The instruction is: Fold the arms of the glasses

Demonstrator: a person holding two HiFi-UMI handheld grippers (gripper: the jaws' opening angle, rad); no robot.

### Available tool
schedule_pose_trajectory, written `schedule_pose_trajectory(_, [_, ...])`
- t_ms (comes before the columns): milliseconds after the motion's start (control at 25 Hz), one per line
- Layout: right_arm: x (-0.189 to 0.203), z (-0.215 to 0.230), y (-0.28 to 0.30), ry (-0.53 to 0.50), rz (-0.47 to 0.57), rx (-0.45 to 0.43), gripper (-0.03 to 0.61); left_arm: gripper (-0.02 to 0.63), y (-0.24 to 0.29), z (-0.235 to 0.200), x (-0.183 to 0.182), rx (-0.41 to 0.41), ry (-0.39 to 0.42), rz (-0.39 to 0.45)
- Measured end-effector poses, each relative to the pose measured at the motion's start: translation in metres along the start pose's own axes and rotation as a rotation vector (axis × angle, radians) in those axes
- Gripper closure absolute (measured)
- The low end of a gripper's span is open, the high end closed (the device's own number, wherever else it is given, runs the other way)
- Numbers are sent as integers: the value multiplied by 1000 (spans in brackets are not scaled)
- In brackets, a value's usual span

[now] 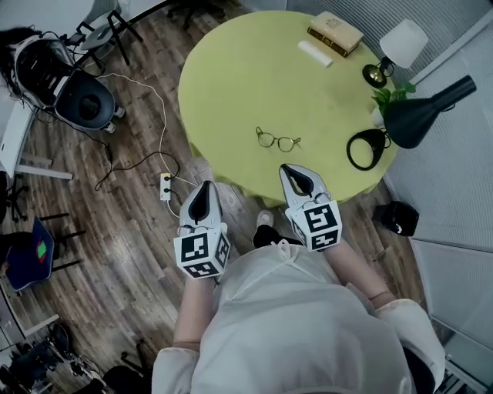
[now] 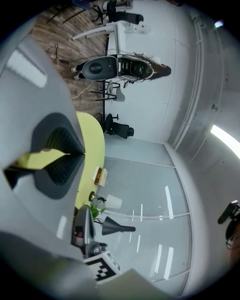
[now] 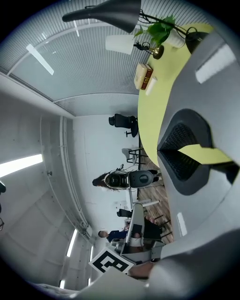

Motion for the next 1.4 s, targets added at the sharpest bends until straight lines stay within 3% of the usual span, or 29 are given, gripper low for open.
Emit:
schedule_pose_trajectory(360, [-9,73,20,76,-24,140,580,607,83,25,-37,133,73,-42])
schedule_pose_trajectory(760, [29,125,33,213,-175,282,580,607,161,49,-51,291,166,-131])
schedule_pose_trajectory(880, [47,134,47,207,-222,310,580,607,183,47,-52,325,202,-166])
schedule_pose_trajectory(1000, [66,134,64,179,-295,297,580,607,201,41,-47,347,217,-202])
schedule_pose_trajectory(1240, [85,144,101,183,-360,214,580,607,236,30,-20,381,186,-287])
schedule_pose_trajectory(1400, [112,153,122,157,-459,158,578,607,252,29,4,392,158,-338])
Point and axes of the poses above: the fingertips, and each gripper's own axes: y forward along the fingers, z to its right, x out of its underside, the point moved 4 cm from there along -y, backward along the fingers, and after that the axes turned 9 degrees about -z, right-handed, at the moved point
